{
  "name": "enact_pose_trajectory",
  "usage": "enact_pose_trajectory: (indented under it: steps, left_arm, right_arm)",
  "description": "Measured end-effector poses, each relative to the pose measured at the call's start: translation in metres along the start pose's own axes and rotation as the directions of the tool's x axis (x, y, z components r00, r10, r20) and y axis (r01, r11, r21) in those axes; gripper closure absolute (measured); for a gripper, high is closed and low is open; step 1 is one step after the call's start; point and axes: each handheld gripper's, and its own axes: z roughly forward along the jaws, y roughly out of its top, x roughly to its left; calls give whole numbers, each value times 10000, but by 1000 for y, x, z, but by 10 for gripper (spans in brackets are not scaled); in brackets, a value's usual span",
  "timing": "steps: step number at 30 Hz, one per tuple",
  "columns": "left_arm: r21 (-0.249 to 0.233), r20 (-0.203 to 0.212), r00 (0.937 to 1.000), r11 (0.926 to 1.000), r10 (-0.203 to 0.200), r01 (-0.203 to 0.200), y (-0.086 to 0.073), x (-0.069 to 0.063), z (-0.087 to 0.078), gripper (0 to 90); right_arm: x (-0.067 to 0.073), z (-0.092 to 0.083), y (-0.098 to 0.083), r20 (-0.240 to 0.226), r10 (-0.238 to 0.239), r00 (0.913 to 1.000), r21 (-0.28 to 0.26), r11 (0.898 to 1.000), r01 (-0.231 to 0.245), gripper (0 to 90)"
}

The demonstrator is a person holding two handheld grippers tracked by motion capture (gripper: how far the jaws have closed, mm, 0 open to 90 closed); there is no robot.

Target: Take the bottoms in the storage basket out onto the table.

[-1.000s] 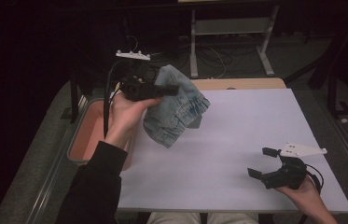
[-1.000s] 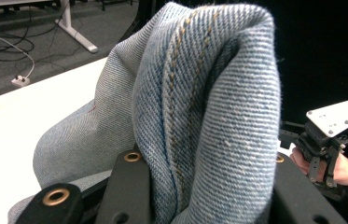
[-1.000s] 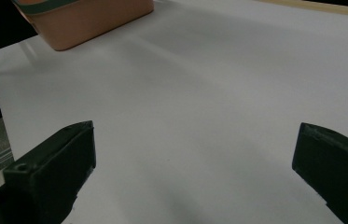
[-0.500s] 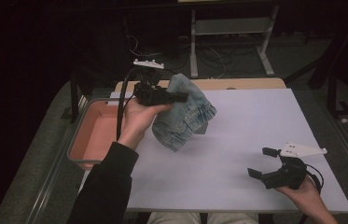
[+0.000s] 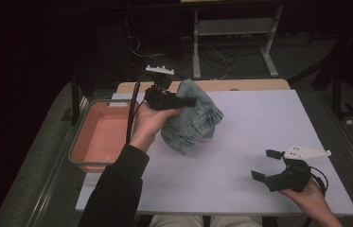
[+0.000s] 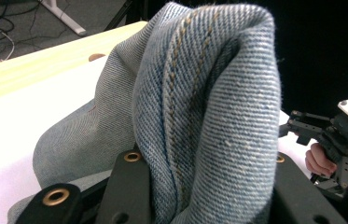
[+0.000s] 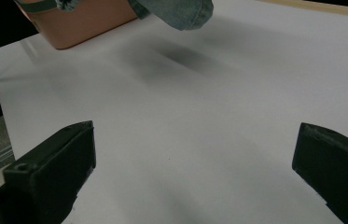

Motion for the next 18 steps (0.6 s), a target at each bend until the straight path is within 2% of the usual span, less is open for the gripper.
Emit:
enact_pose_trajectory:
  steps: [6, 18]
  left_arm:
    - [-47, 53, 9997, 9997, -225, 225, -5, 5, 12, 672]
    - [-52, 4, 9994, 9994, -355, 355, -13, 9, 33, 669]
  right_arm:
    - [0, 0, 0, -3, -30, 10000, 13, 10000, 30, 0]
    - [0, 1, 0, -20, -73, 10000, 56, 10000, 73, 0]
